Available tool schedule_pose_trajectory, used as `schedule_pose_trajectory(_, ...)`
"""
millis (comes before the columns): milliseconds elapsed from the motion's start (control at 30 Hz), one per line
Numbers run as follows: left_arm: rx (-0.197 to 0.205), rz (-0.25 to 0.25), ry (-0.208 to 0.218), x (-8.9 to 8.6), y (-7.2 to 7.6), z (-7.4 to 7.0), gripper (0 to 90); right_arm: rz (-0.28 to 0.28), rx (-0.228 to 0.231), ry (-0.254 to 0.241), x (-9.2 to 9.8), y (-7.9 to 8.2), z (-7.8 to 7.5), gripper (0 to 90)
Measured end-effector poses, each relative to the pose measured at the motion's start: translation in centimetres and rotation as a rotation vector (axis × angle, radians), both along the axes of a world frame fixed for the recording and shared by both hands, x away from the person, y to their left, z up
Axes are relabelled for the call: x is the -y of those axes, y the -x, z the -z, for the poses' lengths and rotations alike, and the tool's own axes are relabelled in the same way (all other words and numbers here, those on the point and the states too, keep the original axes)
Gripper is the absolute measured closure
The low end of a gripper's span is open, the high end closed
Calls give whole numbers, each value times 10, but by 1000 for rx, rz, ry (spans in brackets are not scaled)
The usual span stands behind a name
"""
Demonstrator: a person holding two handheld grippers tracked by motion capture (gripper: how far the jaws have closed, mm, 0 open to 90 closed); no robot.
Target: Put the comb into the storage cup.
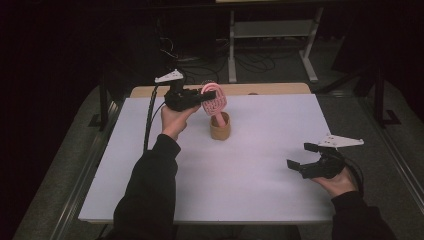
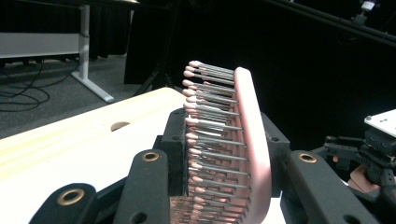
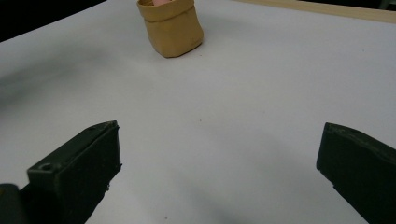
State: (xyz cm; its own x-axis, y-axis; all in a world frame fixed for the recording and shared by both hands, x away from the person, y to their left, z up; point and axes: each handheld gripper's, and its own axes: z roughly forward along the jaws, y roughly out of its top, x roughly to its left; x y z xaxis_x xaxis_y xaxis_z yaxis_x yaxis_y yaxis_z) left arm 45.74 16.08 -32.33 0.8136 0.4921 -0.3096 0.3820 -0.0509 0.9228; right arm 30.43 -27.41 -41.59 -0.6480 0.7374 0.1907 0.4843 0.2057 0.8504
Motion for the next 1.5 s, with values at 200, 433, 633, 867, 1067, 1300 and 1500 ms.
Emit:
schedule_pose_trajectory(200, -13, -18, 26, -5, -1, 8, 639, -4, 0, 7, -1, 0, 0, 0)
schedule_pose_trajectory(433, -34, -40, 84, -17, -2, 17, 633, -7, -11, 17, -2, -1, 2, 0)
schedule_pose_trajectory(633, -52, -61, 101, -28, -1, 22, 627, -4, -13, 16, -1, -1, 2, 0)
schedule_pose_trajectory(867, -43, -72, 62, -35, 3, 23, 623, -6, -15, 25, -2, -2, 2, 0)
schedule_pose_trajectory(1067, -40, -77, 47, -41, 6, 25, 620, -6, -14, 25, -2, -2, 2, 0)
schedule_pose_trajectory(1300, -47, -83, 43, -50, 9, 29, 617, -6, -15, 26, -2, -2, 2, 0)
schedule_pose_trajectory(1500, -34, -90, -20, -52, 14, 29, 578, -5, -15, 28, -2, -2, 2, 0)
